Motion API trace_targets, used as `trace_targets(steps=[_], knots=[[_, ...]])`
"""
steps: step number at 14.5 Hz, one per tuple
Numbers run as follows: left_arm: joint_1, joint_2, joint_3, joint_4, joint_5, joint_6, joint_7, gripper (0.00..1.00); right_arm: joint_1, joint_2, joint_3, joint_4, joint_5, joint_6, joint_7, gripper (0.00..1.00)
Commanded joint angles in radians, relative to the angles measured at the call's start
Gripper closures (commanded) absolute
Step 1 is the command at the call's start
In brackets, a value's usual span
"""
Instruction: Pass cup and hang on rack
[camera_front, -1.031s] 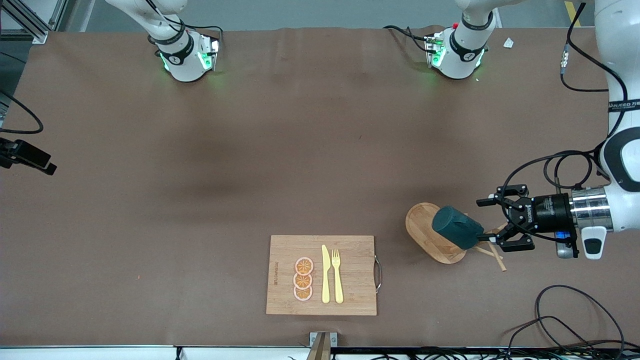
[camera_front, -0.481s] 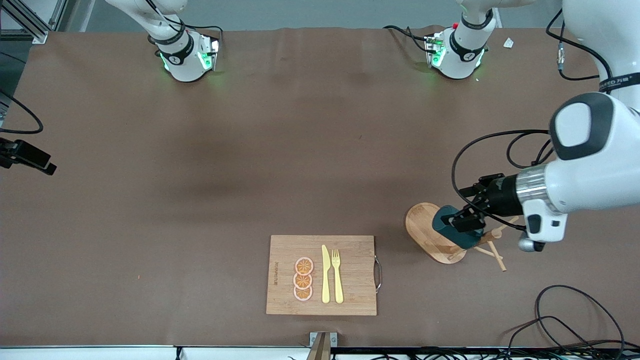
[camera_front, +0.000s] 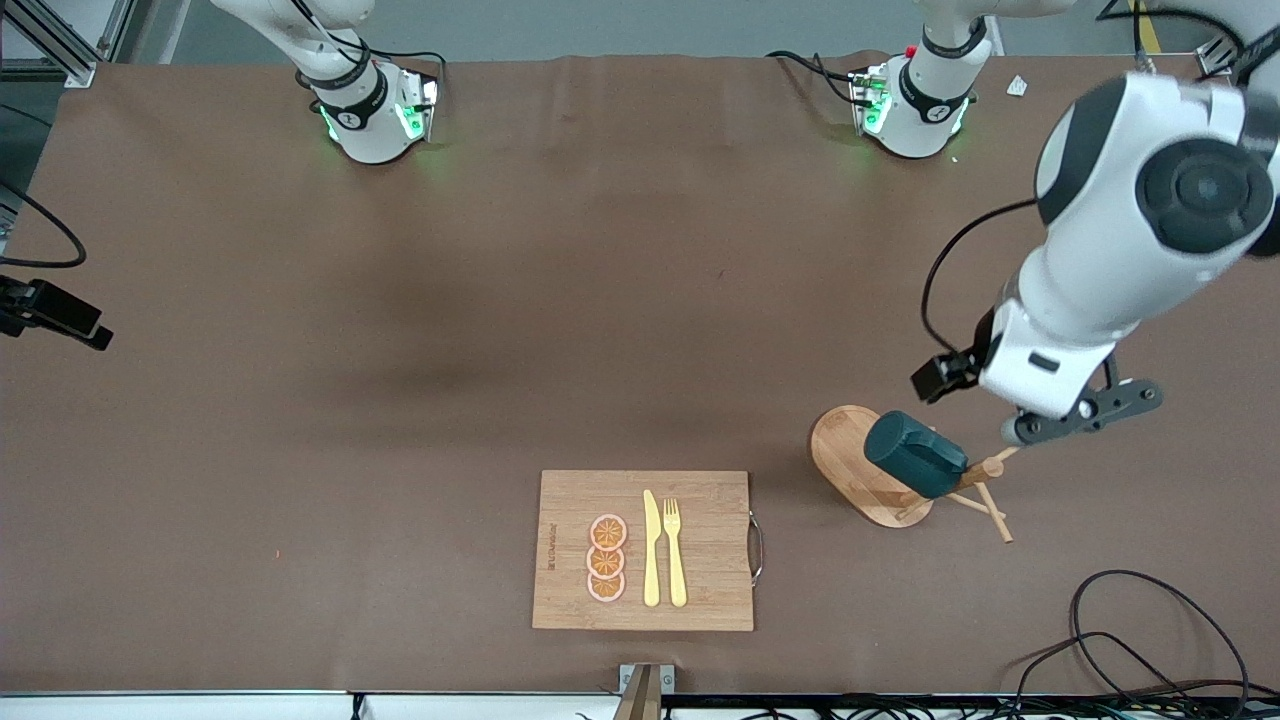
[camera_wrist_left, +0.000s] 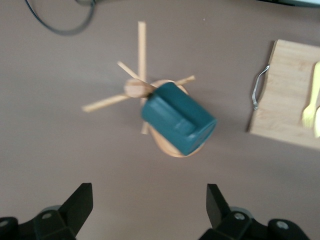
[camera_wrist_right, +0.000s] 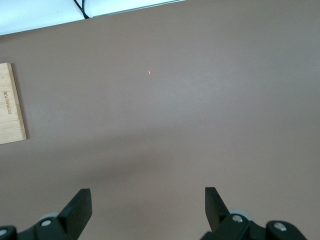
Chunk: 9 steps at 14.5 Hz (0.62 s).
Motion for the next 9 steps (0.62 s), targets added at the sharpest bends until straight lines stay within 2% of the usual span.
trace_targets(steps=[1, 3, 6, 9], knots=[[0.038, -0.073, 0.007, -0.016, 0.028, -0.024, 0.161, 0.0, -0.018, -0.01, 0.014, -0.005, -0.011, -0.002, -0.003, 0.0], [0.101, -0.109, -0.006, -0.018, 0.013, -0.035, 0.186, 0.0, -0.018, -0.01, 0.014, -0.005, -0.011, -0.003, -0.001, 0.0], [0.105, -0.156, 0.007, -0.018, -0.045, -0.104, 0.195, 0.0, -0.018, -0.01, 0.014, -0.005, -0.011, -0.002, -0.003, 0.0], [0.1, -0.234, 0.1, -0.076, -0.177, -0.113, 0.232, 0.0, -0.019, -0.01, 0.014, -0.005, -0.011, -0.002, -0.003, 0.0]])
